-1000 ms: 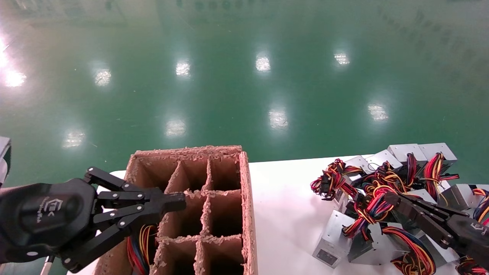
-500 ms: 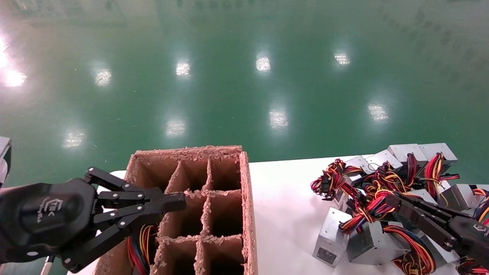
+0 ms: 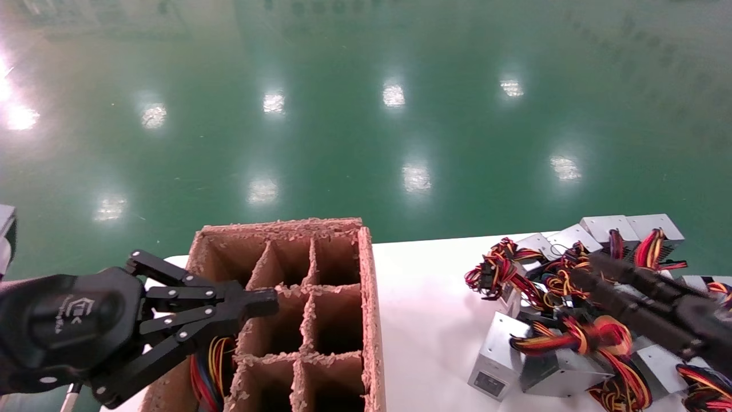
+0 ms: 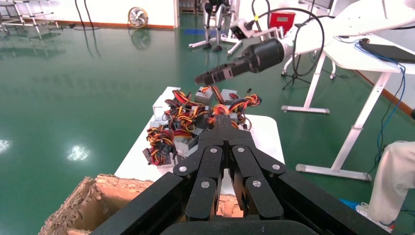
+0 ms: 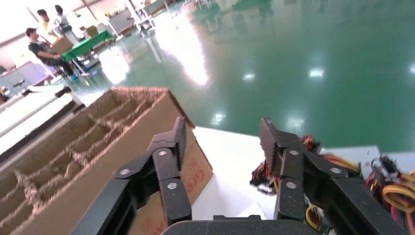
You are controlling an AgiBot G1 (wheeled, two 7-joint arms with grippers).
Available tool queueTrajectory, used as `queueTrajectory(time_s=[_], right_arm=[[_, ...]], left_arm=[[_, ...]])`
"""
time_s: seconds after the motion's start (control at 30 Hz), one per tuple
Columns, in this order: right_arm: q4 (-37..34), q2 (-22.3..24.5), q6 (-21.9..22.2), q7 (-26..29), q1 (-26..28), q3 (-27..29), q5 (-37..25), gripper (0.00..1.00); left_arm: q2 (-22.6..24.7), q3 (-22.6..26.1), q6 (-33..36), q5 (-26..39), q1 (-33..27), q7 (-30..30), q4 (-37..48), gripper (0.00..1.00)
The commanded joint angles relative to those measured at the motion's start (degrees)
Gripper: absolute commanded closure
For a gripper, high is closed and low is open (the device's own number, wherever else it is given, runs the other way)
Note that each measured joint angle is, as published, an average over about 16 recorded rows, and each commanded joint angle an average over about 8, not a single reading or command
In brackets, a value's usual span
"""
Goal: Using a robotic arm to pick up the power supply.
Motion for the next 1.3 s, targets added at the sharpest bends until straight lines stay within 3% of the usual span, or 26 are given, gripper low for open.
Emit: queueTrajectory(time_s=[0.03,0.13,0.4,1.3], right_arm=[[-0.3,-0.1,-0.6,-0.3,0.2,0.4,0.5,0.00],[0.2,-0.7,-1.5,0.3,1.3,0.8,-0.6,0.00],[2.4,-2.6,-4.3,2.7,5.2,1.9,-5.4,0.00],[9.7,-9.4,-13.7,10.8,18.6,5.7,-21.7,0.00]], left_arm=[[0.0,0.0,0.0,0.0,0.0,0.0,0.0,1.00],[0.0,0.0,0.0,0.0,0.0,0.0,0.0,1.00],[0.0,0.0,0.0,0.0,0.0,0.0,0.0,0.01],[0.0,0.0,0.0,0.0,0.0,0.0,0.0,0.00]])
